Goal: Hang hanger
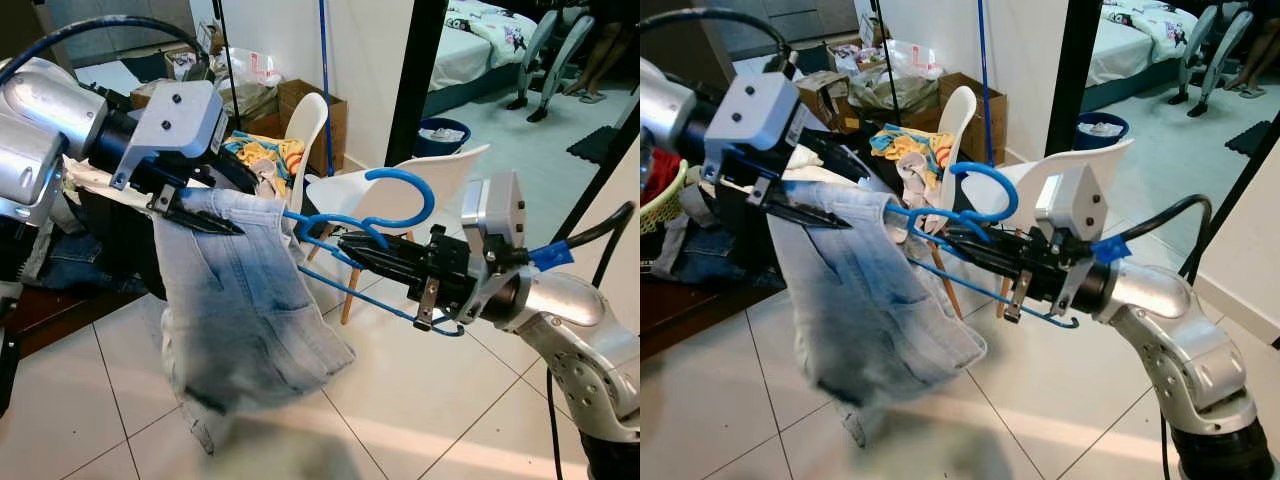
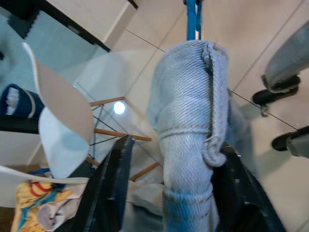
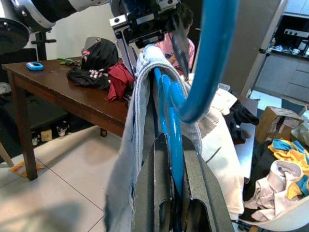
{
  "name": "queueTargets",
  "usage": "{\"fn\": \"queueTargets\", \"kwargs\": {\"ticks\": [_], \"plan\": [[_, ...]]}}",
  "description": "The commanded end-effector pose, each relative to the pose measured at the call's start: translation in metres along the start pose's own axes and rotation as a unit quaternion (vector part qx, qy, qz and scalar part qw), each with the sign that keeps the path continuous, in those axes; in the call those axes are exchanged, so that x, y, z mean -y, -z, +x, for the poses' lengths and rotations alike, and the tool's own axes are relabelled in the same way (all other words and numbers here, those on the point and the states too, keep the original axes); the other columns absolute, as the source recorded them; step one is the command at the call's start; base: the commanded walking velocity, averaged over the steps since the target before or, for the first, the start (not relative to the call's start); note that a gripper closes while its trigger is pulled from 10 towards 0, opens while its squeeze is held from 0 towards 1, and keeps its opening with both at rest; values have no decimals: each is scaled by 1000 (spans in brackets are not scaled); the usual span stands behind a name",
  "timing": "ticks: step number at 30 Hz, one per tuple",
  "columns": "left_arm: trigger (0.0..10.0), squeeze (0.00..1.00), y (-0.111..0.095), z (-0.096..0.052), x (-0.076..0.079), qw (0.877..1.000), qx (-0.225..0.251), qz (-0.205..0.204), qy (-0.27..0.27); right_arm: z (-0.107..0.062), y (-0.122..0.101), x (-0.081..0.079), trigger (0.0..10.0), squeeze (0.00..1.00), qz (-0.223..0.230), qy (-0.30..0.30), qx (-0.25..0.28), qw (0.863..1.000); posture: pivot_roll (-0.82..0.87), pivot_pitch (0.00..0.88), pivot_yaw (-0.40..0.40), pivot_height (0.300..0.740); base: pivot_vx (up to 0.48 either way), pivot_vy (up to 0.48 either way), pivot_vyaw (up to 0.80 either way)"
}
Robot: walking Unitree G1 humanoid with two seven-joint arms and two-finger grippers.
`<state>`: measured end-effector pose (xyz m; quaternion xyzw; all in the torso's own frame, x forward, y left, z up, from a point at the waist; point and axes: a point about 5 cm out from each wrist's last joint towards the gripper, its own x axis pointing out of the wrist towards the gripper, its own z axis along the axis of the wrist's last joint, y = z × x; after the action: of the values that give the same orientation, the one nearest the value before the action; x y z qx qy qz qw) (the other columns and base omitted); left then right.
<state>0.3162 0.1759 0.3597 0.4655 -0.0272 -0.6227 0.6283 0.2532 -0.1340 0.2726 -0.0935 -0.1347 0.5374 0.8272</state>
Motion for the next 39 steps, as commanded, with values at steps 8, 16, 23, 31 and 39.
{"fn": "queueTargets", "kwargs": {"ticks": [8,16,23,31,39], "plan": [[0,0,17,10,8,999,-25,-12,43,5,-18,-8,10000,0,-16,-22,44,999,22,57,69,740,0,0,0],[0,0,24,18,6,999,-14,-4,33,9,-14,-6,10000,753,-2,-4,45,999,9,52,66,740,0,0,0],[0,0,27,12,0,1000,15,-12,-19,-5,-10,8,10000,1000,7,49,41,998,2,47,56,740,0,0,0],[0,0,33,-7,-7,996,16,-21,-82,-40,-5,24,10000,1000,2,115,9,993,2,50,50,740,0,0,0],[0,0,40,-53,-14,980,27,-49,-192,-109,5,11,10000,1000,49,127,-80,987,-3,59,46,740,0,0,0]]}}
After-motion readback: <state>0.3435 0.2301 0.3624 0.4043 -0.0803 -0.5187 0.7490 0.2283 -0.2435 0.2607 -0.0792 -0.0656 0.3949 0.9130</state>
